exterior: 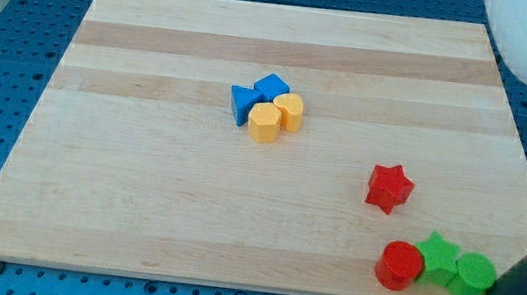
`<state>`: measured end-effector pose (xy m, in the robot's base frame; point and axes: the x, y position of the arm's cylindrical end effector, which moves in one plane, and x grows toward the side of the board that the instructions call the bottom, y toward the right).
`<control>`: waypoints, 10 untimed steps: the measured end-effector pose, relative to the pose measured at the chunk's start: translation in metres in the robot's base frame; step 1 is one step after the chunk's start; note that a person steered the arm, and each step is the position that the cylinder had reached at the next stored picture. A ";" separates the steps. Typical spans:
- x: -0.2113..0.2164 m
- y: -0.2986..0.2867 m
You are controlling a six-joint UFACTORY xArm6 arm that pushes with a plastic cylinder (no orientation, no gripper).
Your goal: Slightly move the red circle towards the red star
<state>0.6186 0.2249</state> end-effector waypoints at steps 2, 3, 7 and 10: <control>-0.001 -0.022; 0.000 -0.036; 0.000 -0.079; -0.001 -0.110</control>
<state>0.6179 0.1153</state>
